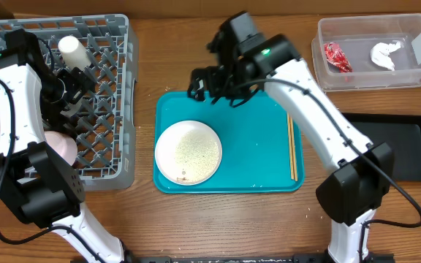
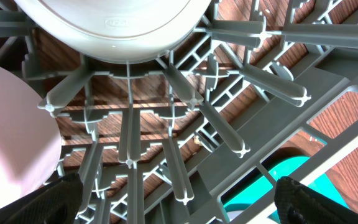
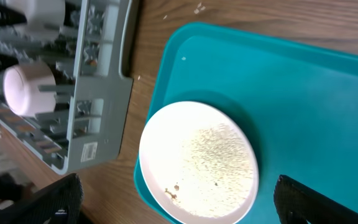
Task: Sort waste into correct bins and load items into the dishwasher
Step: 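Raise the right gripper away from the clear bin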
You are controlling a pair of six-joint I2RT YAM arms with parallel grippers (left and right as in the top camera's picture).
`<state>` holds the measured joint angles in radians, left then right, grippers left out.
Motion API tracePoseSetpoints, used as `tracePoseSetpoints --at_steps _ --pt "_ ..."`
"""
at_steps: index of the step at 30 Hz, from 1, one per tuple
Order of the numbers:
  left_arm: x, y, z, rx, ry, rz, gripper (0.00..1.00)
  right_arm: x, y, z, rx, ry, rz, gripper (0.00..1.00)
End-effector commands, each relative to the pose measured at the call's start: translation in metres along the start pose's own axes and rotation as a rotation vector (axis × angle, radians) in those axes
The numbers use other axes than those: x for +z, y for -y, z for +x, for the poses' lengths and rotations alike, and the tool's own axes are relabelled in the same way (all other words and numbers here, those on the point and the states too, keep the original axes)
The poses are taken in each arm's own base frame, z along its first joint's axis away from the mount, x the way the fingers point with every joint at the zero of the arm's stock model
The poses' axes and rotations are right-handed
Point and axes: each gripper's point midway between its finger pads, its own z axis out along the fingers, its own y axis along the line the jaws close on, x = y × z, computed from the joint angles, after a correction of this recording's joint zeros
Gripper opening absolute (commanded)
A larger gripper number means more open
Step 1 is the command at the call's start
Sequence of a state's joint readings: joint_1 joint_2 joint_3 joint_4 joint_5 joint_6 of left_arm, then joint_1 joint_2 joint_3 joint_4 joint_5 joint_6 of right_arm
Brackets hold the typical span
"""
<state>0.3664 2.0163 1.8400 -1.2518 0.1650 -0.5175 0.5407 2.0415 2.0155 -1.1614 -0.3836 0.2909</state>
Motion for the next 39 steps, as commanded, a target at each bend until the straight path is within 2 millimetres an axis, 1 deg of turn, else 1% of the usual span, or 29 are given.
tracePoseSetpoints --at_steps 1,3,5,8,10,12,14,17,19,21,24,27,29,30,32,34,39 --pt "0.005 0.006 0.002 0.028 -0.01 0.001 1.0 0.005 0.02 -0.005 0.02 0.026 0.116 1.0" --pt "0.005 0.006 0.002 0.028 -0.01 0.001 1.0 0.0 0.035 -0.009 0.098 0.045 0.15 1.0" --pt "0.005 0.006 0.002 0.028 -0.01 0.001 1.0 -0.008 0.044 -0.013 0.143 0.053 0.138 1.0" --pt "0.005 0.006 0.002 0.028 -0.01 0.001 1.0 -0.025 0.058 -0.021 0.198 0.067 0.088 1.0" --pt "0.005 0.006 0.002 0.028 -0.01 0.001 1.0 -0.04 0.073 -0.028 0.239 0.089 0.067 0.99" --pt "0.005 0.006 0.002 0.028 -0.01 0.001 1.0 -0.053 0.093 -0.034 0.28 0.12 0.078 1.0" --pt "0.005 0.006 0.002 0.028 -0.01 0.001 1.0 -0.067 0.12 -0.039 0.336 0.146 0.096 1.0" --pt "0.005 0.006 0.002 0.028 -0.01 0.001 1.0 -0.084 0.153 -0.045 0.401 0.184 0.115 1.0" --pt "0.005 0.005 0.002 0.027 -0.009 0.001 1.0 -0.093 0.169 -0.046 0.433 0.203 0.125 1.0" --pt "0.005 0.011 -0.006 -0.002 0.02 0.023 1.0 -0.099 0.181 -0.047 0.457 0.216 0.132 1.0" --pt "0.003 0.02 -0.022 0.006 0.086 0.062 1.0 -0.106 0.191 -0.047 0.478 0.229 0.139 1.0" --pt "0.002 0.029 -0.03 -0.016 0.116 0.102 1.0 -0.107 0.194 -0.048 0.482 0.231 0.14 1.0" --pt "0.001 0.037 -0.023 -0.057 0.073 0.153 1.0 -0.107 0.194 -0.048 0.482 0.232 0.14 1.0" --pt "0.001 0.042 -0.014 -0.056 0.029 0.184 1.0 -0.107 0.193 -0.047 0.482 0.231 0.14 1.0" --pt "0.001 0.041 -0.004 -0.068 -0.02 0.189 1.0 -0.107 0.194 -0.048 0.482 0.232 0.14 1.0" --pt "0.002 0.04 -0.001 -0.071 -0.033 0.181 1.0 -0.107 0.194 -0.048 0.482 0.231 0.14 1.0" --pt "0.002 0.04 -0.001 -0.071 -0.032 0.179 1.0 -0.107 0.194 -0.048 0.482 0.232 0.14 1.0"
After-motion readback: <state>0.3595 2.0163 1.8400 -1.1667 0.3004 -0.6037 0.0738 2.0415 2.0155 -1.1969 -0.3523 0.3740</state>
